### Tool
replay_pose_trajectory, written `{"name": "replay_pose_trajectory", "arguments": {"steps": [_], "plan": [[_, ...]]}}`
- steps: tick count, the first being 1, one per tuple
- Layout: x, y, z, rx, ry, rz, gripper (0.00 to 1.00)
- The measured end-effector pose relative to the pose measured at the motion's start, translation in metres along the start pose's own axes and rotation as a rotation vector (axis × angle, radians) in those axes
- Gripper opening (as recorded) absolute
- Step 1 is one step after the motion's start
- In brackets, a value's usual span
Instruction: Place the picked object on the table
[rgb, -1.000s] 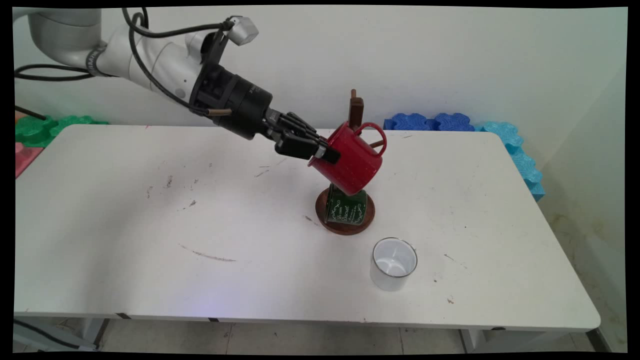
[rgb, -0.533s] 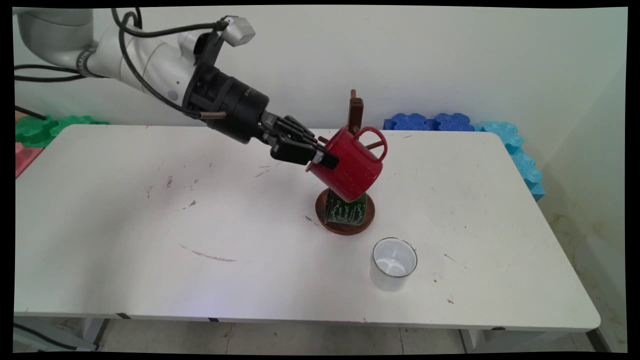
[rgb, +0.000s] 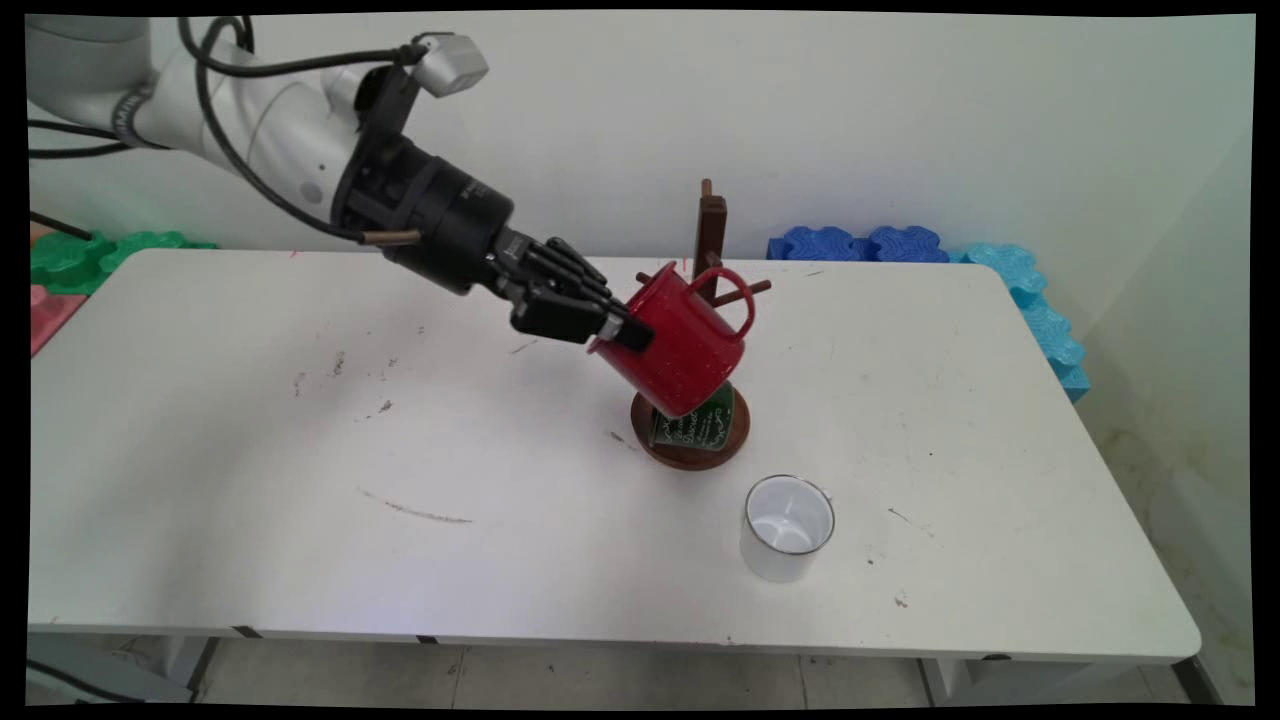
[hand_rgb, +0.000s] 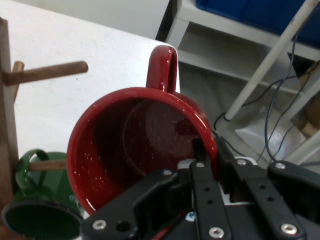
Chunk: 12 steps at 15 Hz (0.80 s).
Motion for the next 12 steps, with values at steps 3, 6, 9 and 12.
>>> {"name": "replay_pose_trajectory", "arguments": {"steps": [3,6,9,12], "plan": [[-0.002,0.005,-0.010,0.014,-0.032,0.018,0.00],[-0.005,0.005,-0.021,0.043,-0.070,0.032,0.00],[-0.008,0.004,-0.034,0.084,-0.121,0.048,0.00],[-0.010,0.002,-0.046,0.122,-0.177,0.076,0.00]]}}
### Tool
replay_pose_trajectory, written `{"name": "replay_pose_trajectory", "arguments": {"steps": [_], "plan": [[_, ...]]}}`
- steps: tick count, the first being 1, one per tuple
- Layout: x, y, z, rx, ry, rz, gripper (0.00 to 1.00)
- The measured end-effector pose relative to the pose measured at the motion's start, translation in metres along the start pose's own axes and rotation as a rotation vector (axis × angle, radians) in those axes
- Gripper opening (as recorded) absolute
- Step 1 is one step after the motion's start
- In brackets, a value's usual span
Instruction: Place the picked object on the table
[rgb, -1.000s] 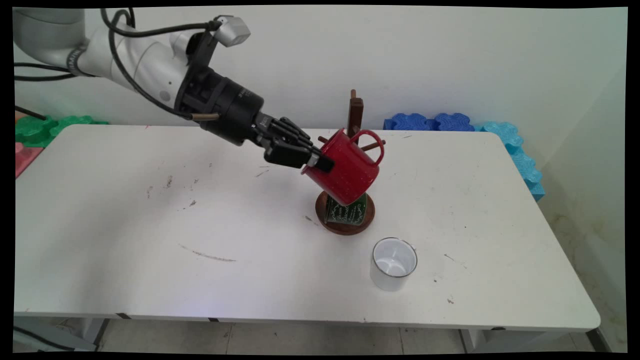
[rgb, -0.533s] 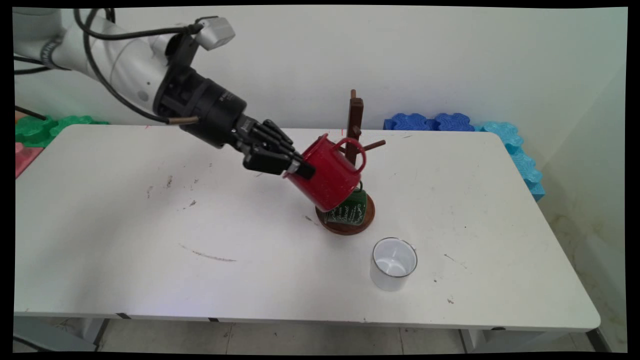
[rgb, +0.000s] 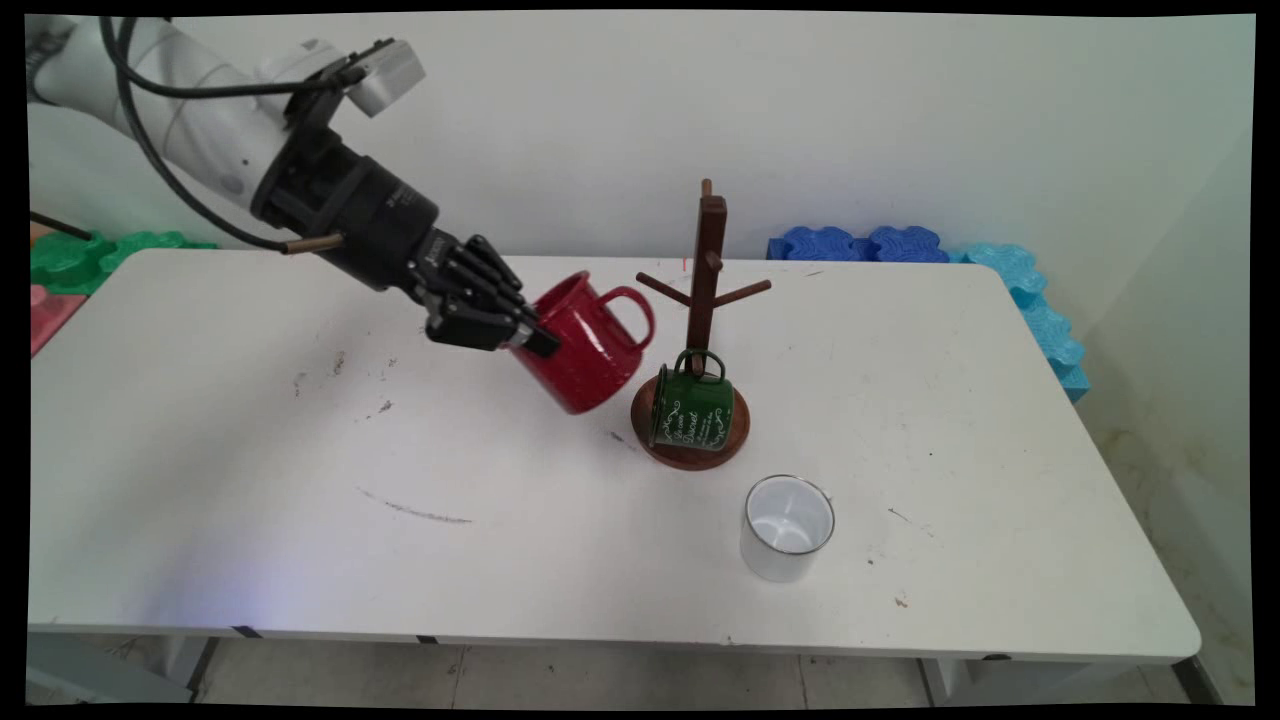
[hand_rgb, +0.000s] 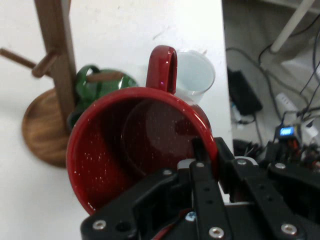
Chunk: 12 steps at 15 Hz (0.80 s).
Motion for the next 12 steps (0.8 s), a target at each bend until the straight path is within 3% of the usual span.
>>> {"name": "replay_pose_trajectory", "arguments": {"steps": [12], "plan": [[-0.035,-0.030,-0.018,0.177,-0.240,0.144,0.00]]}}
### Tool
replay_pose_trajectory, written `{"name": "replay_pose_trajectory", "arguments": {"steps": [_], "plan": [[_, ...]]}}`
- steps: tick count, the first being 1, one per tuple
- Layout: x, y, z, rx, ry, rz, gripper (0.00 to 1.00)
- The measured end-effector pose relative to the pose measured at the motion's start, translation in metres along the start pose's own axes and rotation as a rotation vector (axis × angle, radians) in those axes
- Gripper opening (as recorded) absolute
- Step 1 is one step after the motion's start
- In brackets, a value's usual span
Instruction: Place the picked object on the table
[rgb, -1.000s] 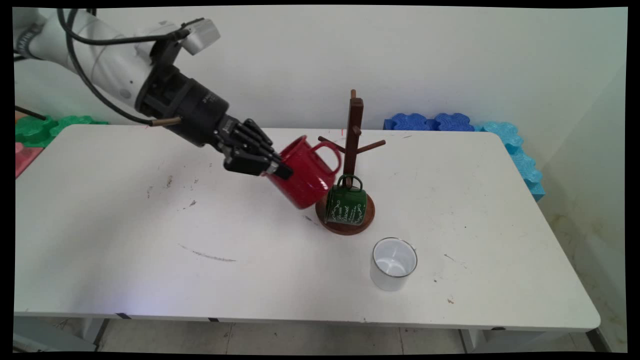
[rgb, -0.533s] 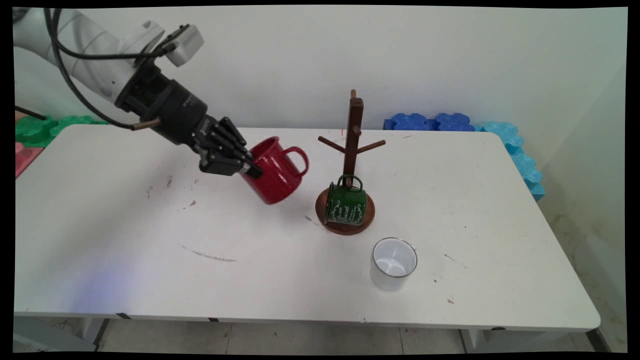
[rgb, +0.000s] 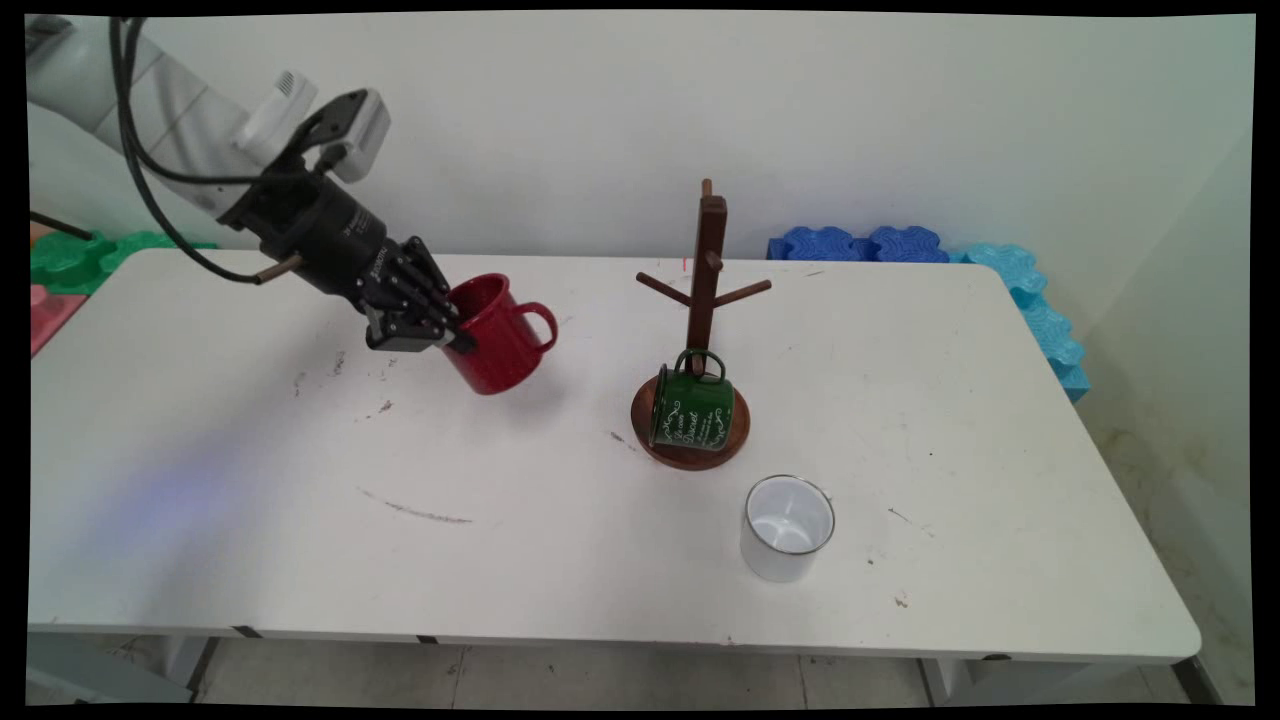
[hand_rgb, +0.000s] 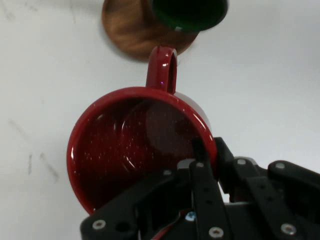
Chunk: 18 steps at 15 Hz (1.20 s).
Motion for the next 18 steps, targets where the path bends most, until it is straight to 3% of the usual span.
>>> {"name": "replay_pose_trajectory", "arguments": {"steps": [7,18], "plan": [[-0.018,-0.020,0.024,0.073,-0.091,0.099,0.00],[-0.026,-0.034,0.089,0.127,-0.163,0.230,0.00]]}}
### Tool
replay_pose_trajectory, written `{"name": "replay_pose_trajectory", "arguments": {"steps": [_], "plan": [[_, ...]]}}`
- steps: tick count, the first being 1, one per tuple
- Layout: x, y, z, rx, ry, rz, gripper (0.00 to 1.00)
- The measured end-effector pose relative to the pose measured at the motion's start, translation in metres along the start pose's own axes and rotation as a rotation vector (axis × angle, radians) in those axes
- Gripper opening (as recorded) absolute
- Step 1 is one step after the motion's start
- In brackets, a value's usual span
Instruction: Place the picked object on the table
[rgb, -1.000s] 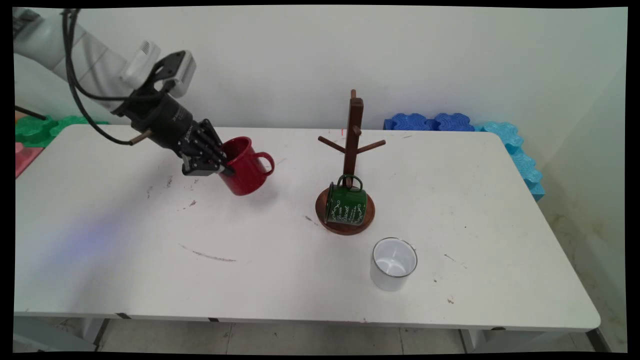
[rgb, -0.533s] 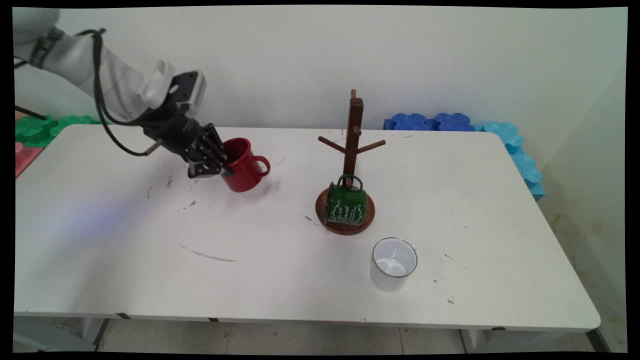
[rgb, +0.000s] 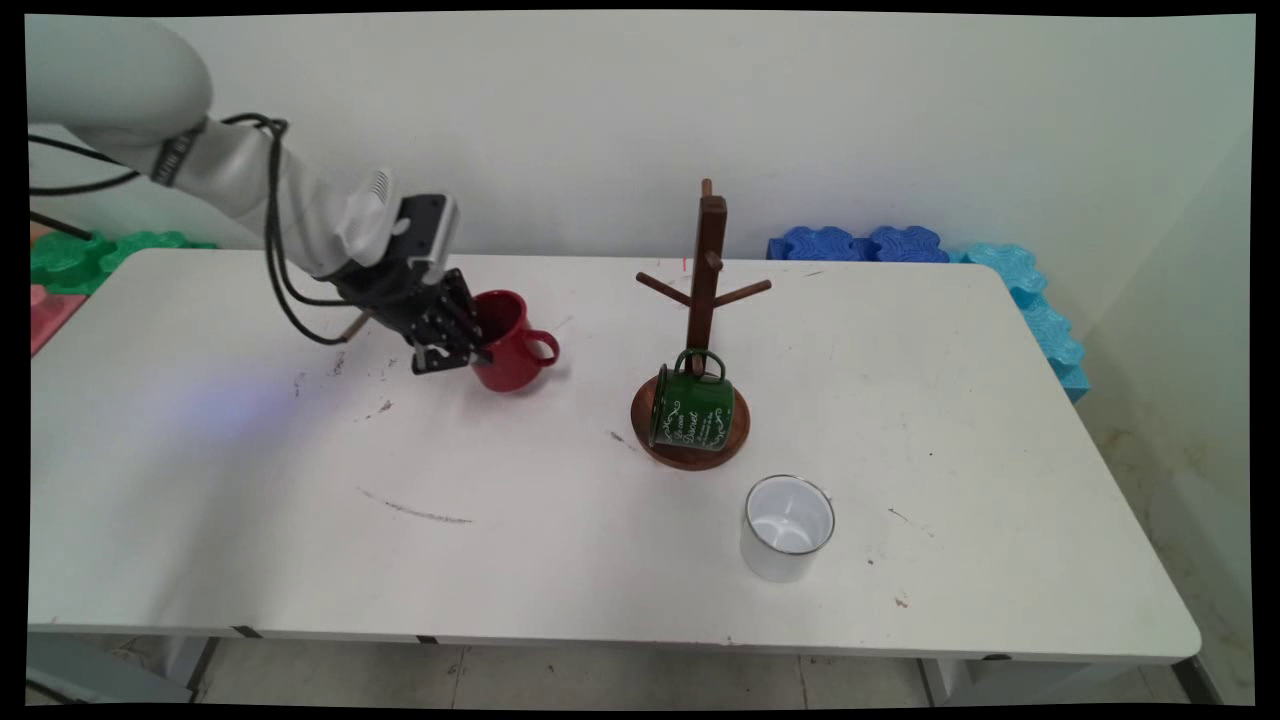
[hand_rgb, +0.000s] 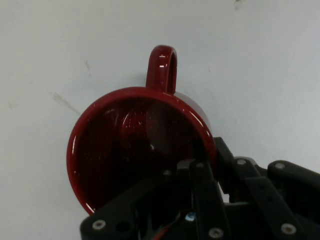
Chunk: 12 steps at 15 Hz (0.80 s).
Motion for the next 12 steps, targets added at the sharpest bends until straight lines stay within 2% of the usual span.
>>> {"name": "replay_pose_trajectory", "arguments": {"steps": [11,12], "plan": [[0.016,0.004,0.041,0.027,-0.019,0.080,0.00],[0.017,0.005,0.042,0.028,-0.020,0.083,1.00]]}}
